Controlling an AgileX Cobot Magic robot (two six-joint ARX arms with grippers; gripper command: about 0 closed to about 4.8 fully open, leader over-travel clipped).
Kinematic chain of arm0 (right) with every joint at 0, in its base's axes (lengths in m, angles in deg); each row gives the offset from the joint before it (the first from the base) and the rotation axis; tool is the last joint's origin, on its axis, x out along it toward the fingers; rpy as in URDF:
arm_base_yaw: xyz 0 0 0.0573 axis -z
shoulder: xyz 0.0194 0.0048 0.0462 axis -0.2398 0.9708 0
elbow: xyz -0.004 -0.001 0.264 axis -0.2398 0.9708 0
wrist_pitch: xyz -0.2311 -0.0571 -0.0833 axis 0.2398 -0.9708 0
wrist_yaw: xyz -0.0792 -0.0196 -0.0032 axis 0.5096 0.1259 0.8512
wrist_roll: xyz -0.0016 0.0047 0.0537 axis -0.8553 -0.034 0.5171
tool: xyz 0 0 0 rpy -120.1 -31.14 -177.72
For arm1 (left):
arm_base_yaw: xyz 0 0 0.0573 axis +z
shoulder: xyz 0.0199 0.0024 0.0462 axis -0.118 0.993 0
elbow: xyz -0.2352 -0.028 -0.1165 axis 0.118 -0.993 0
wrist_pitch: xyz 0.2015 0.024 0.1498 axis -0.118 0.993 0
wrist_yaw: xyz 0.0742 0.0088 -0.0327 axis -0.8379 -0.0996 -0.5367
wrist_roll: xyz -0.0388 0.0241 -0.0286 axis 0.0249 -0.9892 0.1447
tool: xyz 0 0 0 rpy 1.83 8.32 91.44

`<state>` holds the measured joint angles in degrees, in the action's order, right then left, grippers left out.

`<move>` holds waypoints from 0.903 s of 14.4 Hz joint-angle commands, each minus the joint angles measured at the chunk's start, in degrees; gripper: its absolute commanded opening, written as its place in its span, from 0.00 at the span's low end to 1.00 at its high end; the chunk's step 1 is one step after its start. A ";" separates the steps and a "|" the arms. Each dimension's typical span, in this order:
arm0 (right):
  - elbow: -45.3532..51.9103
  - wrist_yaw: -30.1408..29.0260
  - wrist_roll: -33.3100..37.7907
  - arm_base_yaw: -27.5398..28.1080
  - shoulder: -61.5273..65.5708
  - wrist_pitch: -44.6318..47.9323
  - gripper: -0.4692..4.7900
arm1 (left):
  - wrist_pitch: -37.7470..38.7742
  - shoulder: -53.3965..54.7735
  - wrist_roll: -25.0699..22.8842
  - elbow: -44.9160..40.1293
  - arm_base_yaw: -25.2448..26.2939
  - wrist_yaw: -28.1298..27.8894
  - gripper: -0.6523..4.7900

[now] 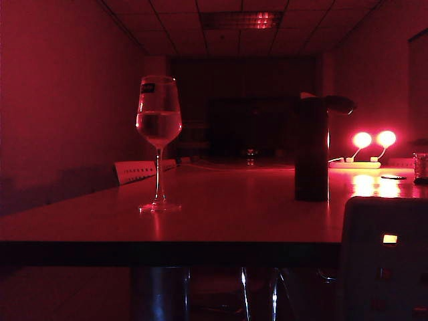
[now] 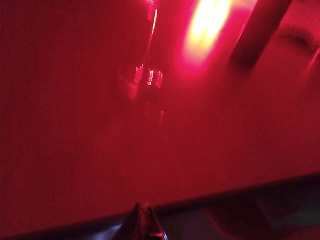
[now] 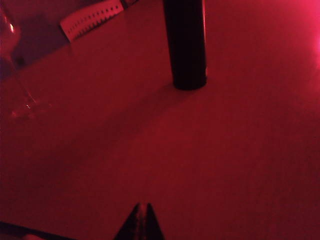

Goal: Pick up the black thermos cup, pour some water from it into the stemmed glass, and then put the thermos cup back on the table.

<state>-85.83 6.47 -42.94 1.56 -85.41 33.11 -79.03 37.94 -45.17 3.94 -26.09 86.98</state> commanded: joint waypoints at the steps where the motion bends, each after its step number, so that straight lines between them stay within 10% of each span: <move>1: 0.13 2.40 0.09 0.07 -0.09 3.39 0.08 | -1.99 -0.07 1.79 -0.04 -0.04 -0.44 0.13; 8: 0.13 2.10 1.09 0.04 -0.13 2.86 0.08 | -0.55 -3.15 2.32 -0.02 0.63 -0.09 0.17; 13: 0.15 0.87 1.09 8.98 -3.50 2.21 0.08 | 0.50 -10.95 2.29 -0.04 19.63 3.41 0.17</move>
<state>-85.81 7.34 -42.05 9.34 -88.91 34.29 -78.40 27.93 -42.83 3.94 -8.84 90.47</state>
